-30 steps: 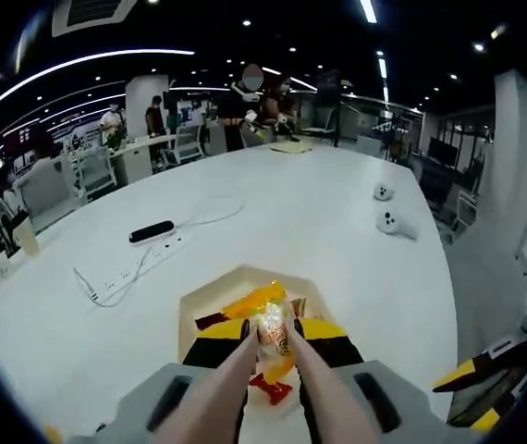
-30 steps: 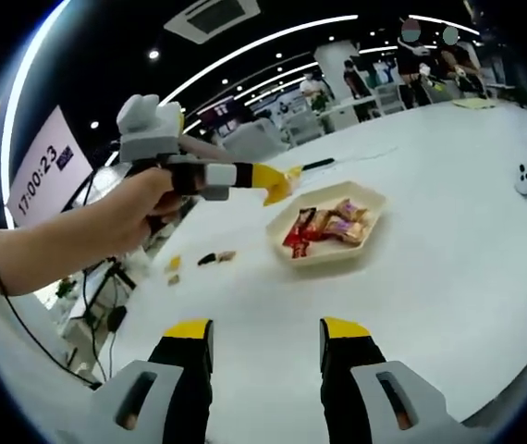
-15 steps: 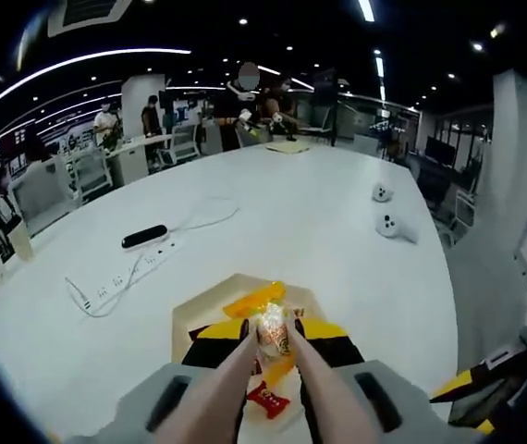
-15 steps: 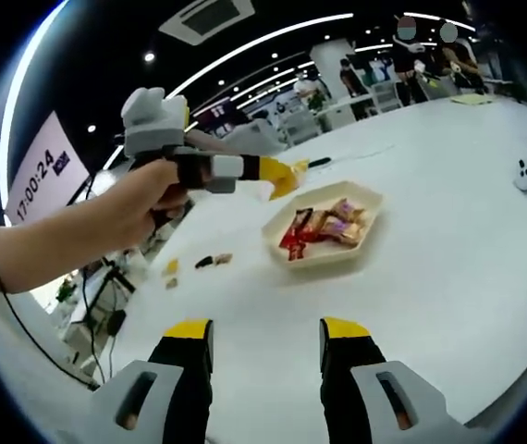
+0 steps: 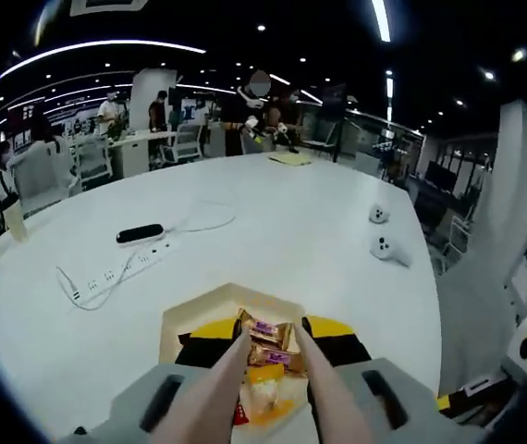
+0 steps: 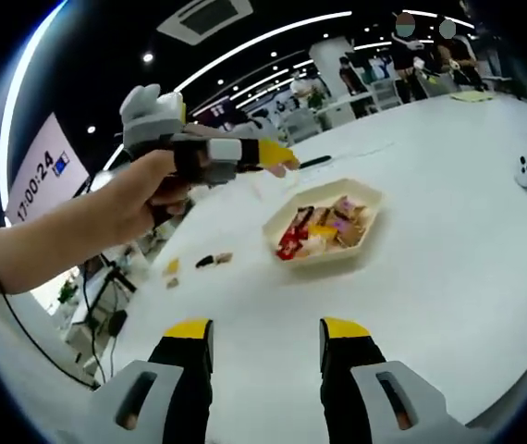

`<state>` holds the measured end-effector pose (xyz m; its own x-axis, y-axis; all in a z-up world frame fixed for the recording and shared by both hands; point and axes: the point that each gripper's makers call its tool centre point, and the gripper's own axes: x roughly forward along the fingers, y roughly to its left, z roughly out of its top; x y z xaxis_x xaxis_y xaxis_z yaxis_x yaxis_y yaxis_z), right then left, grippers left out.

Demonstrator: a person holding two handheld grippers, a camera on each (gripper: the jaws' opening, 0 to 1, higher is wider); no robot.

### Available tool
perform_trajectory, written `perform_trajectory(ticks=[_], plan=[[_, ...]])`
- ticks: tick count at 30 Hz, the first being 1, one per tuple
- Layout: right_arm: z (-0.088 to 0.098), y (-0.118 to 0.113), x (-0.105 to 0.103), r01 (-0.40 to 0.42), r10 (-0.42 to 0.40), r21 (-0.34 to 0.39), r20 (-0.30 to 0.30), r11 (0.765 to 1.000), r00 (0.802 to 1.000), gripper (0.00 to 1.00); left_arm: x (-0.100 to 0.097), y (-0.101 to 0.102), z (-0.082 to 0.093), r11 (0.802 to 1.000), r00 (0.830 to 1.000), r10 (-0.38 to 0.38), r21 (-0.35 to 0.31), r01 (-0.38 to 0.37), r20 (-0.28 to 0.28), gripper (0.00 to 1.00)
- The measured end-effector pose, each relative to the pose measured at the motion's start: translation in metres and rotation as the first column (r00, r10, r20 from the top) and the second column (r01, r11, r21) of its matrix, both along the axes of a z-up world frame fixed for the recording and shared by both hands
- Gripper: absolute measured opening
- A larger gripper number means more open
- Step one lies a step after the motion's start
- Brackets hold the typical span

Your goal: Place the target food into the container with the food tongs after gripping and lifting it, then release it inside without dropping or visibly crushing the food.

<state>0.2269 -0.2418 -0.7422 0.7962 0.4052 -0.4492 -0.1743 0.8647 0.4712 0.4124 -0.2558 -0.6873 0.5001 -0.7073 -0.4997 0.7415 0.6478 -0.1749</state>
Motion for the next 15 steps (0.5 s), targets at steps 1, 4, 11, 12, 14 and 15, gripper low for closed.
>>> perform_trajectory(ticks=[1,4,11,12,14,15], plan=[[0.0,0.0,0.0,-0.001,0.001,0.001,0.001,1.0,1.0,0.46,0.0,0.001,0.001,1.0,1.0,0.002,-0.002,-0.002,0.002,0.25],[0.0,0.001,0.001,-0.003,0.003,0.003,0.002,1.0,1.0,0.46,0.0,0.005,0.005,1.0,1.0,0.005,-0.006,-0.005,0.008,0.24],[0.001,0.01,0.002,-0.025,0.025,0.007,0.005,1.0,1.0,0.46,-0.004,0.01,0.017,0.999,1.0,-0.003,-0.034,0.004,0.025,0.25],[0.002,0.011,0.002,-0.027,0.027,0.007,0.006,1.0,1.0,0.46,-0.005,0.011,0.017,0.999,1.0,-0.002,-0.037,0.003,0.025,0.25],[0.002,0.012,0.002,-0.03,0.03,0.008,0.009,1.0,1.0,0.46,-0.005,0.013,0.019,0.999,1.0,-0.003,-0.042,0.004,0.028,0.25],[0.003,0.013,0.003,-0.031,0.031,0.008,0.011,0.999,0.999,0.46,-0.007,0.015,0.02,0.999,1.0,-0.002,-0.043,0.004,0.031,0.25]])
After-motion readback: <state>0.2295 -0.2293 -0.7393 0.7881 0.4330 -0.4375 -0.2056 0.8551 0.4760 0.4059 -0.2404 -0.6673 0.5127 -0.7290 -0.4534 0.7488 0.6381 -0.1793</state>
